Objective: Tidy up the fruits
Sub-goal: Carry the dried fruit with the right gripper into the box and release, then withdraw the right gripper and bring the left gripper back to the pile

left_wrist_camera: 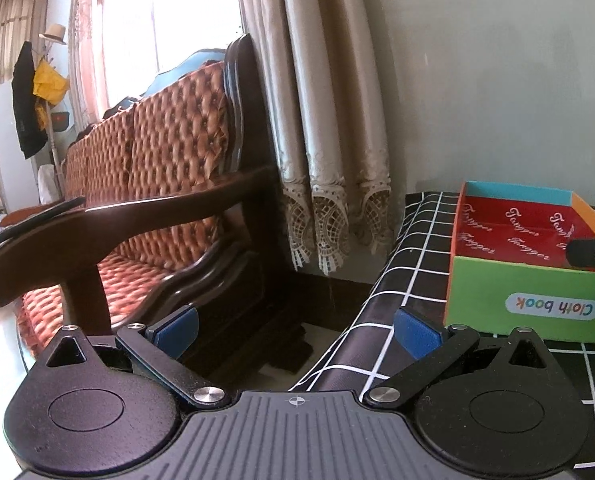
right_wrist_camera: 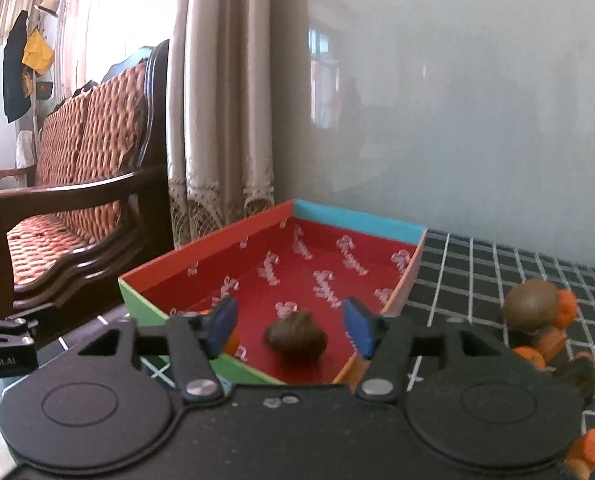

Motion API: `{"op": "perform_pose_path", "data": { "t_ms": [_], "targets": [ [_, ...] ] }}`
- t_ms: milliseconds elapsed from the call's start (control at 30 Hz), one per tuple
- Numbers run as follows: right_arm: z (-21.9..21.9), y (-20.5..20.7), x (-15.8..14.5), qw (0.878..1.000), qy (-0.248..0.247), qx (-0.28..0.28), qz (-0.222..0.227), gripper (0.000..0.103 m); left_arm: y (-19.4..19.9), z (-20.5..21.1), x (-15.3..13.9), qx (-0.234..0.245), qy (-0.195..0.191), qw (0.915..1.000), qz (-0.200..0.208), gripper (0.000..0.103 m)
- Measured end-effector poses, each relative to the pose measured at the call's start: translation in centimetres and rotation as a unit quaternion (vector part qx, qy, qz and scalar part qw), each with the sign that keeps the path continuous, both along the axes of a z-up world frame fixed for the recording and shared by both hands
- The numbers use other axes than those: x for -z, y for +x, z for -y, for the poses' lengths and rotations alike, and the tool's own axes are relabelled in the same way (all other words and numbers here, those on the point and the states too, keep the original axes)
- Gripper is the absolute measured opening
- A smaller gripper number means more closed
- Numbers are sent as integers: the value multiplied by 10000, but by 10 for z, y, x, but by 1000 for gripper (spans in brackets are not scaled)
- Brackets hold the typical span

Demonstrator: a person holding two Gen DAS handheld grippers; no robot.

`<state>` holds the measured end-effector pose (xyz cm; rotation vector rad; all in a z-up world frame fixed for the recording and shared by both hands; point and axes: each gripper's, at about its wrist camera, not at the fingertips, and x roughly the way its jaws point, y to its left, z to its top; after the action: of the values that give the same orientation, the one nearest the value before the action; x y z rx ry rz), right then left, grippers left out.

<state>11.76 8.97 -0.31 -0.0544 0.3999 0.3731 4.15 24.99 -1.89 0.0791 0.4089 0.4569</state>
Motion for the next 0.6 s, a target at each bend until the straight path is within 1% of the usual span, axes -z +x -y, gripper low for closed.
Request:
{"op": "perform_pose_path", "data": {
  "t_ms": [100, 200, 433, 600],
  "targets": [
    [9, -5, -3, 9999, -29, 56, 136, 63, 1, 6, -2, 67, -1, 10000, 30, 103],
    [25, -9, -4, 9994, -74, 228, 234, 63, 0, 13, -6, 139, -28, 9999, 91, 103],
    [85, -23, -11, 9953, -73, 850, 464, 64, 2, 43, -15, 428, -48, 9989, 211, 103],
    [134, -31, -12, 9906, 45, 1307, 390, 65, 3, 67, -22, 620, -66, 9976, 290, 103]
  ]
}}
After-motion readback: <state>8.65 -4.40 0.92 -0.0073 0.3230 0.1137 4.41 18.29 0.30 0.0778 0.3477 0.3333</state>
